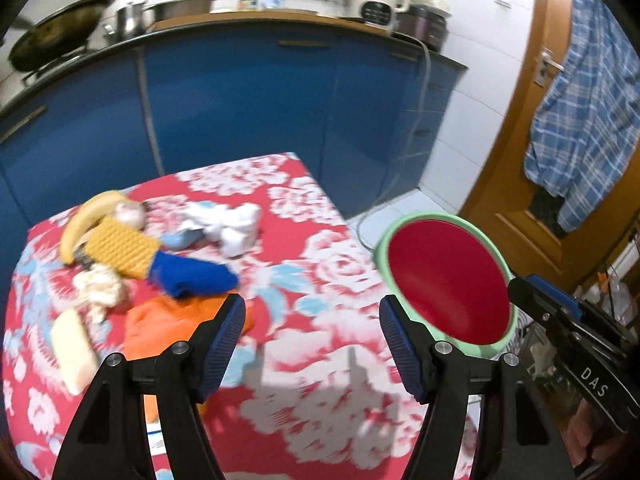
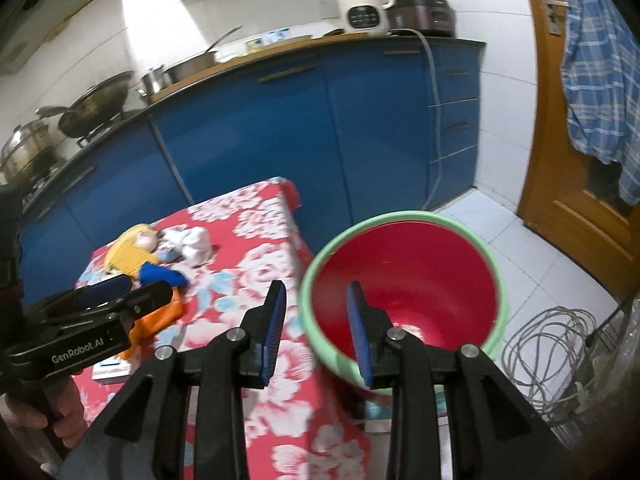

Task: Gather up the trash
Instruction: 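Move both tools back over the table toward the remaining trash, then grasp the yellow sponge with the left tool while the right tool grasps the blue cloth, then carry sponge and blue cloth over the red bucket and open both tools, then move both tools back over the table toward the orange items, then grasp the orange foam net with the left tool while the right tool approaches the orange bag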

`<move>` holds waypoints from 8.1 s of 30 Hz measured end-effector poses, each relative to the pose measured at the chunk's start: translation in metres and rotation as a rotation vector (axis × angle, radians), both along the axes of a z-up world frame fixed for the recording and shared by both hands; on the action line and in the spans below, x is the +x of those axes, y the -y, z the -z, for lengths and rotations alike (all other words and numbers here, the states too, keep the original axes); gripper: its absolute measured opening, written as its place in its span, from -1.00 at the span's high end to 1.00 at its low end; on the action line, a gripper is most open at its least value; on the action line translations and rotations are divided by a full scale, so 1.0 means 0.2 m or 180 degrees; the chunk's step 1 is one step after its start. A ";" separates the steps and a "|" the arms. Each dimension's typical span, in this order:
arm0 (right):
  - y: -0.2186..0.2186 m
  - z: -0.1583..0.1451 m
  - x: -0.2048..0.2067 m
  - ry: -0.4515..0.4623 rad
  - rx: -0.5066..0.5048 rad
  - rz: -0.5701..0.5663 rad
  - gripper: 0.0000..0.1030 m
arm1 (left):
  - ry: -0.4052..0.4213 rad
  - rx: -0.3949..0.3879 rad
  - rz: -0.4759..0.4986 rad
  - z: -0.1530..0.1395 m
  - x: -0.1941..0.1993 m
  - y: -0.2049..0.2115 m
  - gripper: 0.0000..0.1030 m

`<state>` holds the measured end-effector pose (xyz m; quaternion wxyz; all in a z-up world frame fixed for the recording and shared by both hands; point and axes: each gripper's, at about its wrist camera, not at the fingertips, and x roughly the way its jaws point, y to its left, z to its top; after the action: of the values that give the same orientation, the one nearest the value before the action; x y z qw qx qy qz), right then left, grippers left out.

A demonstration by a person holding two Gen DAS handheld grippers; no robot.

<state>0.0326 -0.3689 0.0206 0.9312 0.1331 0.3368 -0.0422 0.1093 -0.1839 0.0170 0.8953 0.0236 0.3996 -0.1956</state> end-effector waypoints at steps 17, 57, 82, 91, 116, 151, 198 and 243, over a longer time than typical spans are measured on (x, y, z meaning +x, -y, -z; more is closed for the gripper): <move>-0.41 0.00 0.18 -0.0068 0.0078 -0.0525 0.22 | 0.0033 0.0012 -0.0794 0.00 0.01 -0.55 -0.38; -0.97 0.37 0.85 -0.0726 -0.0228 -0.1317 -0.19 | -0.0623 -0.0087 -0.1570 0.45 0.32 -1.04 -0.38; -0.89 0.19 0.68 -0.0311 0.0030 -0.1265 0.51 | -0.0382 -0.0277 -0.1320 0.30 0.20 -0.98 0.12; -0.76 0.07 0.55 -0.0187 0.0024 -0.1136 0.51 | -0.0216 -0.0320 -0.1114 0.16 0.12 -0.88 0.12; -0.08 -0.12 0.13 -0.0022 -0.0051 -0.0251 0.51 | 0.0196 -0.0188 -0.0151 -0.14 -0.02 -0.24 0.12; 0.55 0.28 0.09 -0.0557 0.0141 0.0678 0.25 | -0.0133 0.0111 0.0837 0.19 0.09 0.67 0.08; 0.16 0.14 0.05 -0.0358 0.0268 0.0137 0.11 | -0.0048 0.0211 -0.0113 0.09 0.03 0.01 -0.21; -0.25 0.13 0.18 -0.0425 0.0286 -0.0380 0.11 | -0.0123 0.0006 -0.0621 0.21 0.02 -0.49 0.62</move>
<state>0.0693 -0.3185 -0.0046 0.9006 0.1513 0.4070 0.0197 0.1135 -0.0853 -0.0243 0.9022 -0.0184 0.4174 -0.1075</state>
